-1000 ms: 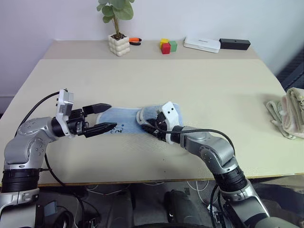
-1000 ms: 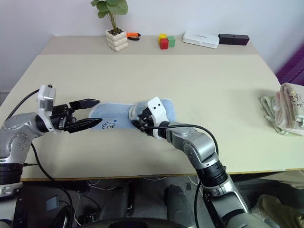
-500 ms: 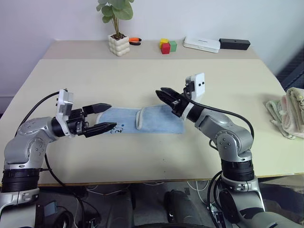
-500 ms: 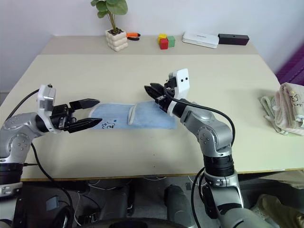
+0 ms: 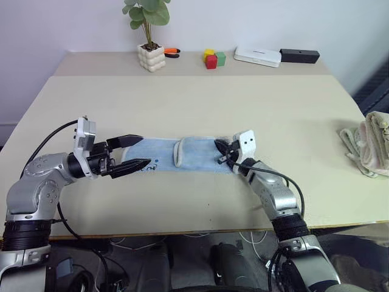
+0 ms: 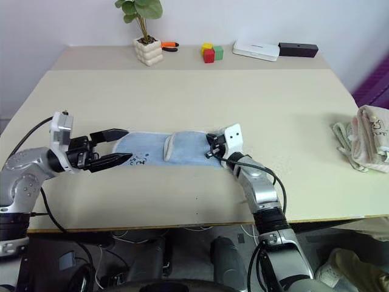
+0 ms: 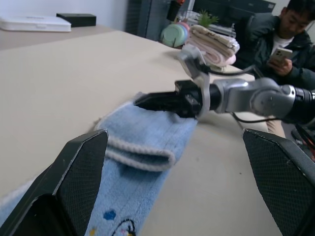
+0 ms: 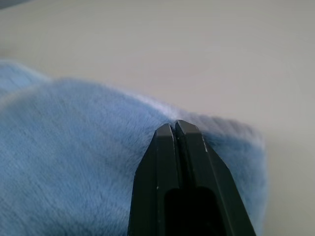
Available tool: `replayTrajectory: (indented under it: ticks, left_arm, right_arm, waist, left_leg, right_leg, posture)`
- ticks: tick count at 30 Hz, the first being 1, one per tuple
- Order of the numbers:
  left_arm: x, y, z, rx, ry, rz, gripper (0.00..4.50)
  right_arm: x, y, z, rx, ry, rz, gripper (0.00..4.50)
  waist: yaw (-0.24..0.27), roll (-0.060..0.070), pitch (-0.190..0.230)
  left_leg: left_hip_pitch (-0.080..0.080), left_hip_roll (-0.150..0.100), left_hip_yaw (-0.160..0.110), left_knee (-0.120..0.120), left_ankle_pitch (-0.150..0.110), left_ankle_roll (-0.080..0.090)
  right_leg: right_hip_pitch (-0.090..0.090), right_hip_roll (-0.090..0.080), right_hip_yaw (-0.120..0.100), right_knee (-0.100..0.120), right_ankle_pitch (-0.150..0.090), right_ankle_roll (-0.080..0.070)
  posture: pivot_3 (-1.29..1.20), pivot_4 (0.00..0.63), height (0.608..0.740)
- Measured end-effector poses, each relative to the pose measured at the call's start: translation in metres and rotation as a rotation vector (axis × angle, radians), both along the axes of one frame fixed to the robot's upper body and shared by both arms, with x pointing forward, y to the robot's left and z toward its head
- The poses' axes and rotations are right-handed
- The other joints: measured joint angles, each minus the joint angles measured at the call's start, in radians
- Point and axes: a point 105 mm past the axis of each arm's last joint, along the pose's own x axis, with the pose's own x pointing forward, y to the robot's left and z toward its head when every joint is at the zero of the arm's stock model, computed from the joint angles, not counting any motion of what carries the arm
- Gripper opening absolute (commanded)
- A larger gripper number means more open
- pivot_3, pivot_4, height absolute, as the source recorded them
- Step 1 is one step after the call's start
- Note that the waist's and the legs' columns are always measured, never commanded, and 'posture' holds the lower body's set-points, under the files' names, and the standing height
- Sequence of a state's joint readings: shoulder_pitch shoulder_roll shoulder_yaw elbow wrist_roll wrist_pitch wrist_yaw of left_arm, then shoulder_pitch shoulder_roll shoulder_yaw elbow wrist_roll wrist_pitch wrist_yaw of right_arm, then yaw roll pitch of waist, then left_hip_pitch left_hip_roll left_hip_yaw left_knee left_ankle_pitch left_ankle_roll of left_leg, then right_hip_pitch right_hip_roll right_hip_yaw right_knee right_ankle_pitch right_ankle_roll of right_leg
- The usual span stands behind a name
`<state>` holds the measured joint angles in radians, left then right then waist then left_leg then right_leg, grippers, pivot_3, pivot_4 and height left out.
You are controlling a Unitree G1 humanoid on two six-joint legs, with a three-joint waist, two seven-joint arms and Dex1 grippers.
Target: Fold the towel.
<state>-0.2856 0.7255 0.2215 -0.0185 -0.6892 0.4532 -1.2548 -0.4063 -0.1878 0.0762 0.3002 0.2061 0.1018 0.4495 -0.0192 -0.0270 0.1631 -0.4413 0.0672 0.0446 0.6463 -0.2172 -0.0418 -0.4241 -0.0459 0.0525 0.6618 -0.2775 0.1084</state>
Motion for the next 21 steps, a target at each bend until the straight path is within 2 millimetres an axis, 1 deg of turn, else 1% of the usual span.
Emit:
replayTrajectory:
  ticks: [3, 6, 7, 10, 13, 15, 16, 18, 19, 21]
  left_arm:
    - [0.001, 0.000, 0.000, 0.001, -0.002, 0.009, 4.50]
    - [0.003, 0.001, -0.001, 0.003, 0.003, 0.044, 4.50]
    - [0.002, 0.002, -0.003, 0.007, 0.010, 0.058, 4.50]
    - [0.003, 0.004, -0.011, 0.011, 0.061, 0.107, 4.50]
    - [0.003, 0.007, -0.017, -0.002, 0.120, 0.169, 4.50]
    - [0.004, 0.009, -0.018, -0.014, 0.126, 0.206, 4.50]
    - [0.005, 0.009, -0.018, -0.018, 0.129, 0.224, 4.50]
    - [0.008, 0.011, -0.016, -0.033, 0.118, 0.270, 4.50]
    - [0.009, 0.014, -0.015, -0.049, 0.113, 0.300, 4.50]
    - [0.015, 0.022, -0.013, -0.093, 0.119, 0.393, 4.50]
  right_arm:
    - [0.002, 0.000, 0.001, -0.034, -0.031, -0.004, 0.07]
    - [0.007, -0.001, 0.009, -0.065, -0.050, -0.019, 0.07]
    - [0.009, -0.002, 0.016, -0.073, -0.064, -0.027, 0.07]
    - [0.010, 0.002, 0.046, -0.064, -0.139, -0.023, 0.07]
    - [0.003, 0.016, 0.080, -0.028, -0.220, 0.023, 0.07]
    - [-0.004, 0.028, 0.090, 0.004, -0.238, 0.065, 0.07]
    - [-0.007, 0.036, 0.091, 0.015, -0.233, 0.094, 0.07]
    - [-0.016, 0.052, 0.083, 0.039, -0.194, 0.154, 0.07]
    - [-0.019, 0.058, 0.076, 0.050, -0.164, 0.181, 0.07]
    - [-0.025, 0.067, 0.051, 0.080, -0.072, 0.207, 0.07]
  waist:
    - [0.000, 0.000, 0.000]
    - [0.000, 0.001, 0.000]
    - [0.000, 0.001, 0.001]
    - [0.000, 0.002, 0.001]
    - [0.000, 0.001, 0.001]
    - [0.000, 0.001, 0.001]
    - [0.000, 0.001, 0.001]
    - [0.003, 0.001, 0.001]
    - [0.004, 0.001, 0.001]
    - [0.004, 0.001, 0.000]
  left_leg:
    - [0.000, 0.000, 0.000, 0.000, 0.000, 0.000]
    - [0.000, 0.000, 0.000, 0.000, 0.000, 0.000]
    - [0.000, 0.000, 0.000, 0.000, 0.000, 0.000]
    - [0.000, 0.000, 0.000, 0.000, 0.000, 0.000]
    - [0.000, 0.000, 0.000, -0.001, 0.000, 0.000]
    - [0.000, 0.000, 0.000, 0.000, 0.000, 0.000]
    - [0.000, 0.000, 0.000, 0.000, 0.000, 0.000]
    - [0.000, 0.000, 0.000, 0.000, 0.000, 0.000]
    - [0.000, 0.000, 0.000, 0.000, 0.000, 0.000]
    - [0.000, 0.000, 0.000, 0.000, 0.000, 0.000]
  right_leg:
    - [0.000, 0.000, 0.000, 0.000, 0.000, -0.001]
    - [0.000, 0.000, 0.000, 0.000, 0.000, 0.000]
    - [0.000, 0.000, 0.000, 0.000, 0.000, 0.000]
    - [-0.001, 0.000, 0.000, 0.001, 0.000, 0.000]
    - [-0.001, 0.000, 0.000, 0.001, 0.000, 0.000]
    - [-0.001, 0.000, 0.000, 0.001, 0.000, 0.000]
    - [-0.001, 0.000, 0.000, 0.001, 0.000, 0.000]
    - [-0.001, 0.000, 0.000, 0.001, 0.000, 0.000]
    - [-0.001, -0.001, 0.000, 0.001, 0.000, 0.000]
    - [0.000, -0.001, 0.000, 0.001, 0.000, 0.000]
  posture:
    - [0.00, 0.150, 0.740]
    - [0.00, 0.150, 0.740]
    - [0.00, 0.150, 0.740]
    - [0.00, 0.150, 0.740]
    - [0.00, 0.150, 0.740]
    - [0.00, 0.150, 0.740]
    - [0.00, 0.150, 0.740]
    - [0.00, 0.150, 0.740]
    - [0.00, 0.150, 0.740]
    - [0.00, 0.150, 0.740]
